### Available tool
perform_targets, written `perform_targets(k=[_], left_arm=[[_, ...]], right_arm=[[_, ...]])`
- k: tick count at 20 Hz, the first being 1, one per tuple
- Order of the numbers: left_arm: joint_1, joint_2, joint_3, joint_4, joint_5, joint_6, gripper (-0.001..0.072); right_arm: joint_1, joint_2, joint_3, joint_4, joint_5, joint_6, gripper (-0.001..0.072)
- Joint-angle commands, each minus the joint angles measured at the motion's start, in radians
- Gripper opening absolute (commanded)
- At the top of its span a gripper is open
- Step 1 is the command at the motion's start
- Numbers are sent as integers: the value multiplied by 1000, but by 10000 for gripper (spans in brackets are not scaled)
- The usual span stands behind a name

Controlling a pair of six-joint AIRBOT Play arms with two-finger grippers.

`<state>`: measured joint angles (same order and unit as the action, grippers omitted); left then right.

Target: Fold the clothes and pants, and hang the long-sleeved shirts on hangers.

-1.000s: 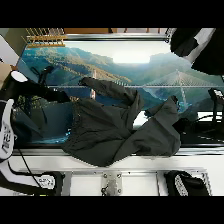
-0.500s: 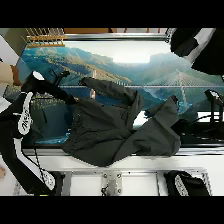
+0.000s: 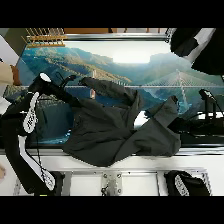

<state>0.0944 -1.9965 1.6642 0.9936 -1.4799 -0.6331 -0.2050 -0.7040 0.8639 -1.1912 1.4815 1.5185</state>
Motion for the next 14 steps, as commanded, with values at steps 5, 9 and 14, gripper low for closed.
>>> perform_targets(k=[5,9,14], left_arm=[[6,23,16,43,-34,-135,17],[77,127,64,138,-39,-233,18],[123,178,48,138,-92,-305,18]], right_arm=[[0,-133,46,24,-103,-18,608],[-1,-348,172,-11,-244,23,609],[75,-638,304,24,-492,-18,608]])
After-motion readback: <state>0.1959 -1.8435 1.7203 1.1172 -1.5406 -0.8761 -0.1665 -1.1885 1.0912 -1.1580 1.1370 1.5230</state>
